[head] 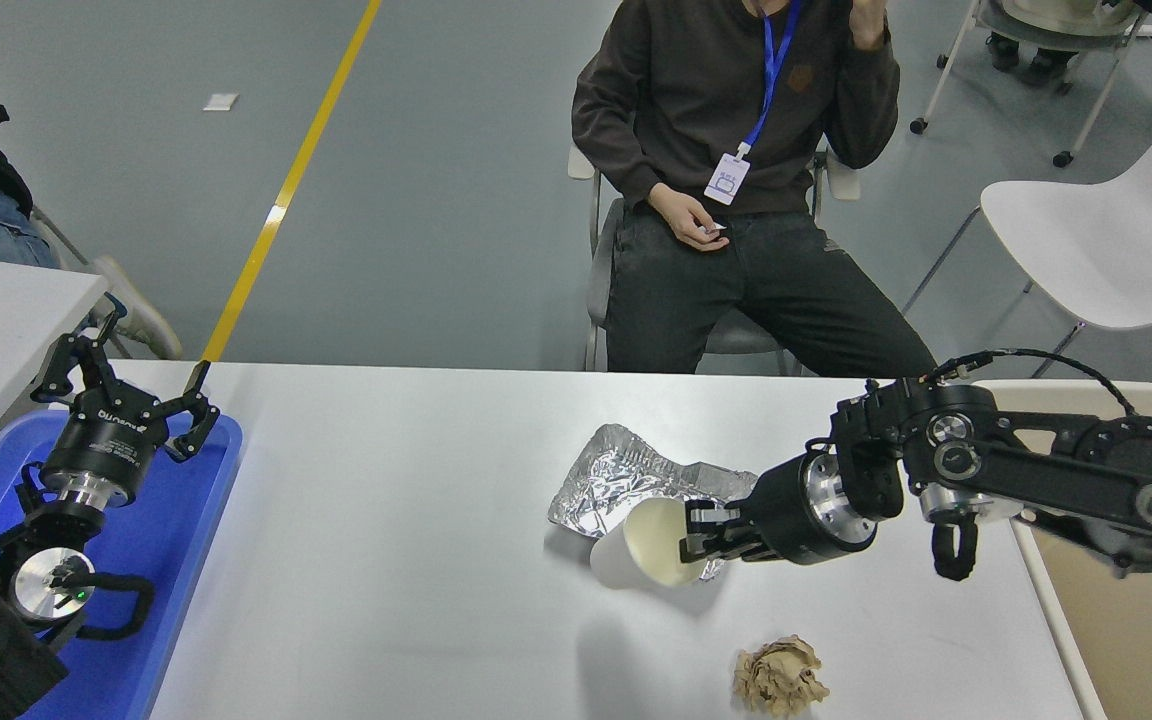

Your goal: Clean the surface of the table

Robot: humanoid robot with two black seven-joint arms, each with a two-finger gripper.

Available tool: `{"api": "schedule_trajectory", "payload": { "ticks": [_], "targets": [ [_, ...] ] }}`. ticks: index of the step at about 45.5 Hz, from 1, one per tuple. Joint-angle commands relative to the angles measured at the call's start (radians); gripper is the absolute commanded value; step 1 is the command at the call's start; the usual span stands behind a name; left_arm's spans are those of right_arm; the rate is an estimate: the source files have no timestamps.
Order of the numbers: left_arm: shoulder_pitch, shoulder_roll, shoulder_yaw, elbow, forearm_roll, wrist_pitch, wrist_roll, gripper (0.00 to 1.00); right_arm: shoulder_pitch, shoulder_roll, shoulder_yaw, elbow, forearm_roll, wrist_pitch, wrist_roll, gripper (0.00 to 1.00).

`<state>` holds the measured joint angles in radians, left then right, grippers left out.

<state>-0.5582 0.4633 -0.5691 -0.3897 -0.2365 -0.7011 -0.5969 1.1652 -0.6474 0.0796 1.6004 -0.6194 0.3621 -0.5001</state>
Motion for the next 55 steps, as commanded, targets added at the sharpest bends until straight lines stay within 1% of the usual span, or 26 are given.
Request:
{"api": "schedule_trajectory", "payload": {
  "ticks": [1, 15, 31, 40, 45, 55],
  "targets": [
    [0.000, 0.000, 0.000, 0.000, 0.000, 0.000, 0.000, 1.00, 0.100, -0.150, -0.003, 0.075, 0.072, 0.026, 0.000, 0.00],
    [0.000, 0.000, 0.000, 0.000, 0.000, 0.000, 0.000, 1.00, 0.176, -0.325, 0.003, 0.124, 0.126, 0.087, 0.000, 0.00],
    [0.000, 0.000, 0.000, 0.000, 0.000, 0.000, 0.000, 1.00, 0.172, -0.506, 0.020, 0.118, 0.113, 0.104, 0.000, 0.00],
    [0.000, 0.000, 0.000, 0.000, 0.000, 0.000, 0.000, 1.00, 0.139, -0.597, 0.009, 0.108, 0.110, 0.101, 0.000, 0.00],
    [0.001, 0.000, 0.000, 0.000, 0.000, 0.000, 0.000, 1.00, 0.123, -0.621, 0.017, 0.072, 0.107, 0.095, 0.002, 0.00],
    [0.001, 0.000, 0.002, 0.000, -0.001, 0.002, 0.000, 1.00, 0.117, -0.626, 0.012, -0.094, 0.103, 0.060, 0.023, 0.00]
  ]
}}
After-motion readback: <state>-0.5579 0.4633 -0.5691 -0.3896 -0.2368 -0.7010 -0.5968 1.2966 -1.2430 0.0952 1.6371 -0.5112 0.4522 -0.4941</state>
